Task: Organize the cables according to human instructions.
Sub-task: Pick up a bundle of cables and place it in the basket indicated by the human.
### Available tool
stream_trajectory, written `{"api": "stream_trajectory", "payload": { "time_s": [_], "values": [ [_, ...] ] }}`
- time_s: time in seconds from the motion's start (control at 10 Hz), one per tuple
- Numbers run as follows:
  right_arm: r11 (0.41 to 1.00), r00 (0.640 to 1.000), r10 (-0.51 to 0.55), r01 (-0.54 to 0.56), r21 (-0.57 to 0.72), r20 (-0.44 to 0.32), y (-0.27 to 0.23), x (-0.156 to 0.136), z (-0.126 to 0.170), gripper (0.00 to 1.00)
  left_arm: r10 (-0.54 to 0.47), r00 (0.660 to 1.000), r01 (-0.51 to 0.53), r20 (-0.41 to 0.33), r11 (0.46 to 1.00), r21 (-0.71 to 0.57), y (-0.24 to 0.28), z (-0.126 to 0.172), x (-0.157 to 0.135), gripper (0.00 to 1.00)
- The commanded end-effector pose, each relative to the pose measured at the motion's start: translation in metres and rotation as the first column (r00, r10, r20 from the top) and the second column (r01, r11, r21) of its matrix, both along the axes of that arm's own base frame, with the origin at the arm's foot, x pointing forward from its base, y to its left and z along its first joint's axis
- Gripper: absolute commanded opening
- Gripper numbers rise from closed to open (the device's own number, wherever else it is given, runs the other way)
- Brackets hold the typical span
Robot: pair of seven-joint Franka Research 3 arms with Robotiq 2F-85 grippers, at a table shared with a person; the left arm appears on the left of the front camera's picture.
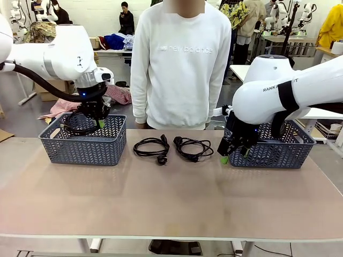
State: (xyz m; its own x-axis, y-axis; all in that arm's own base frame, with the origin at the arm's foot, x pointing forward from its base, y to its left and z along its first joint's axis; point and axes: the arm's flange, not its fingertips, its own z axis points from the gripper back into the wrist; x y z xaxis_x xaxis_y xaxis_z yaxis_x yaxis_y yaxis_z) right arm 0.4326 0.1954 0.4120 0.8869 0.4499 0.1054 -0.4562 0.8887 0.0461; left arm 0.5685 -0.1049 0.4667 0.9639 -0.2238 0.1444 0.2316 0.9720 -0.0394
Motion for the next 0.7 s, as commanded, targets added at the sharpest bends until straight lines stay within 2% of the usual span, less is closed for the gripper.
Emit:
{"api": "stream_trajectory", "payload": {
  "time_s": [0.0, 0.5, 0.6],
  "values": [
    [1.000, 1.000, 0.000, 0.000, 0.002, 0.004, 0.000, 0.000, 0.002, 1.00, -0.027, 0.999, 0.028, 0.021, 0.999, -0.018, 0.006, -0.004, 0.009, 0.12],
    [1.000, 1.000, 0.000, 0.000, 0.002, 0.004, 0.000, 0.000, 0.002, 1.00, -0.020, 1.000, 0.020, 0.020, 1.000, -0.003, 0.006, -0.018, 0.024, 0.12],
    [1.000, 1.000, 0.000, 0.000, 0.002, 0.004, 0.000, 0.000, 0.002, 1.00, -0.015, 1.000, 0.015, 0.026, 1.000, -0.002, 0.006, -0.019, 0.025, 0.23]
  ]
}}
